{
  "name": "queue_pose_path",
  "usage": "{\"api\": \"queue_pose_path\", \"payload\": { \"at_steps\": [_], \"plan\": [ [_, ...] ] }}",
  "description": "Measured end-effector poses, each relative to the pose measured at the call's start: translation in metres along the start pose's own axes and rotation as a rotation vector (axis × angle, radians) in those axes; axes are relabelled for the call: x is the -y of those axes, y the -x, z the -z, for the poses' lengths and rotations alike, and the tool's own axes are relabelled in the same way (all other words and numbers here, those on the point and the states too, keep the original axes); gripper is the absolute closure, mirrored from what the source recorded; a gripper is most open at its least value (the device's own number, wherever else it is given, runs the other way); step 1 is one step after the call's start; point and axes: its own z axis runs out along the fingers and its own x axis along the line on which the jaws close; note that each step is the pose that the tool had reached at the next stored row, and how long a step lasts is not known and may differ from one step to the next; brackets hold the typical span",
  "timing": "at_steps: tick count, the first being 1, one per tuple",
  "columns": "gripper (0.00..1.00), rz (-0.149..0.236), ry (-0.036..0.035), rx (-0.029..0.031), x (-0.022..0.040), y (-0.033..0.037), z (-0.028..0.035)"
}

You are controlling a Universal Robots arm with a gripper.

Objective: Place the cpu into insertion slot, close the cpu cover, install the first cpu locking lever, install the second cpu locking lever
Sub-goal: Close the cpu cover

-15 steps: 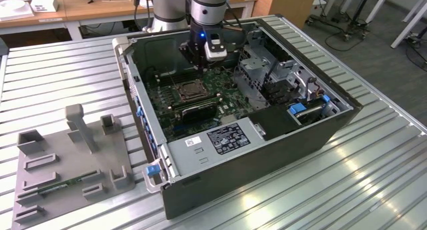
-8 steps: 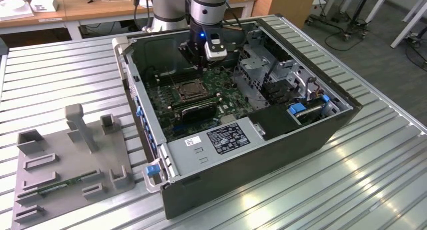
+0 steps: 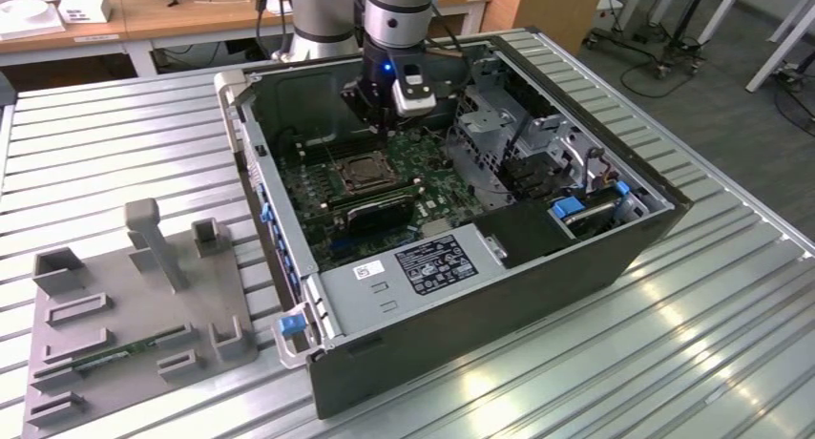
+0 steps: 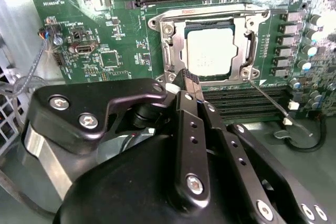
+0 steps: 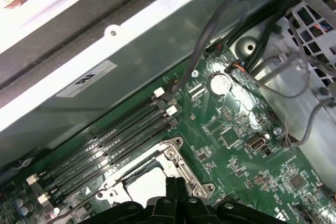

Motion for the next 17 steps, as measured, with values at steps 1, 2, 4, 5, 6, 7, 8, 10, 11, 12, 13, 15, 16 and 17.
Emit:
{"api": "queue_pose_path", "payload": {
  "at_steps": [1,2,4,5,6,7,8,10,11,12,13,15,16,17],
  "plan": [
    [0.89,0.014,-0.0003,-0.0006,0.0000,0.0000,0.0000],
    [0.89,0.030,-0.0007,-0.0013,0.0000,0.0000,0.0000],
    [0.89,0.059,-0.0014,-0.0027,0.0000,0.0000,0.0000],
    [0.89,0.074,-0.0017,-0.0034,0.0000,0.0000,0.0000],
    [0.89,0.088,-0.0020,-0.0041,0.0000,0.0000,0.0000],
    [0.89,0.102,-0.0023,-0.0048,0.0000,0.0000,0.0000],
    [0.89,0.116,-0.0027,-0.0054,0.0000,0.0000,0.0000],
    [0.89,0.140,-0.0032,-0.0065,0.0000,0.0000,0.0000],
    [0.89,0.142,-0.0033,-0.0066,0.0000,0.0000,0.0000],
    [0.89,0.143,-0.0033,-0.0067,0.0000,0.0000,0.0000],
    [0.89,0.143,-0.0033,-0.0067,0.0000,0.0000,0.0000],
    [0.89,0.144,-0.0033,-0.0067,0.0000,0.0000,0.0000],
    [0.89,0.144,-0.0033,-0.0068,0.0000,0.0000,0.0000],
    [0.89,0.144,-0.0033,-0.0068,0.0000,0.0000,0.0000]
  ]
}}
